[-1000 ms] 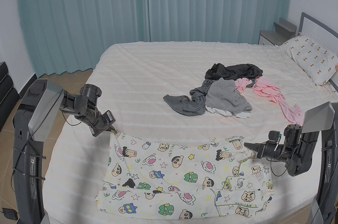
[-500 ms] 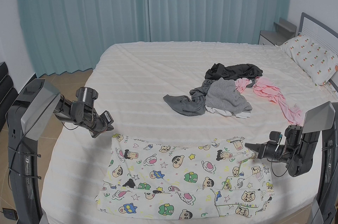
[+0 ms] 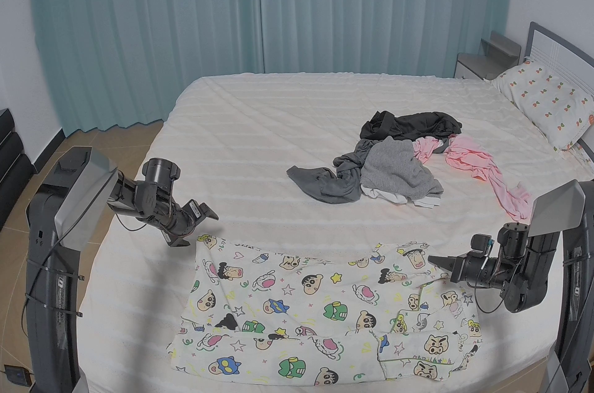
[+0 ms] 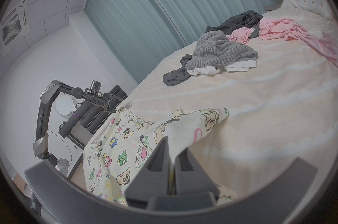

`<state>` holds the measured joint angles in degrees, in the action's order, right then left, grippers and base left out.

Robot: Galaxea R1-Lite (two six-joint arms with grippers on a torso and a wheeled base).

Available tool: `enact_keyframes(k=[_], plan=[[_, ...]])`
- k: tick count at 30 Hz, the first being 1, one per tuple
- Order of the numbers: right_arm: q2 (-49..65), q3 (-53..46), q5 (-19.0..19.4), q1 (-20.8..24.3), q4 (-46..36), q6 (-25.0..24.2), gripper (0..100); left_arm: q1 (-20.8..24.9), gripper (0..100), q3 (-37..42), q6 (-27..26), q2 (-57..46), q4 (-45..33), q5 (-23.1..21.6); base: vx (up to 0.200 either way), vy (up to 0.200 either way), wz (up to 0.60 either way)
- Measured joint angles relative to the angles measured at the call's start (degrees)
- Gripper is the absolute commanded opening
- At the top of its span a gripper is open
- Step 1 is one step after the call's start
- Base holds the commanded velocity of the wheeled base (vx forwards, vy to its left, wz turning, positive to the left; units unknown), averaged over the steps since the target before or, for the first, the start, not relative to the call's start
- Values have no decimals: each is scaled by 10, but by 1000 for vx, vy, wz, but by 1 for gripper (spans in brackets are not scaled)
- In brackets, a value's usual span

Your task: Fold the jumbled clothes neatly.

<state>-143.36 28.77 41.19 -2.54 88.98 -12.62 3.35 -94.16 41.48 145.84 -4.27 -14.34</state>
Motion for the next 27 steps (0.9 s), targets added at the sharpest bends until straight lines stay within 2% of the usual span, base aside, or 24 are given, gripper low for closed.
enact_keyframes(k=[4, 16, 17, 27], plan=[[-2, 0, 0, 0, 0, 0, 0, 3, 100, -29, 0, 11, -32, 0, 0, 0, 0], [-4, 0, 0, 1, 0, 3, 0, 37, 100, -81, -1, 57, -45, 7, 0, 0, 0], [-4, 0, 0, 1, 0, 4, 0, 38, 0, -84, -1, 59, -46, 7, 0, 0, 0], [-5, -4, 0, 2, 0, 4, 0, 39, 0, -96, 0, 68, -64, 9, 0, 0, 0]])
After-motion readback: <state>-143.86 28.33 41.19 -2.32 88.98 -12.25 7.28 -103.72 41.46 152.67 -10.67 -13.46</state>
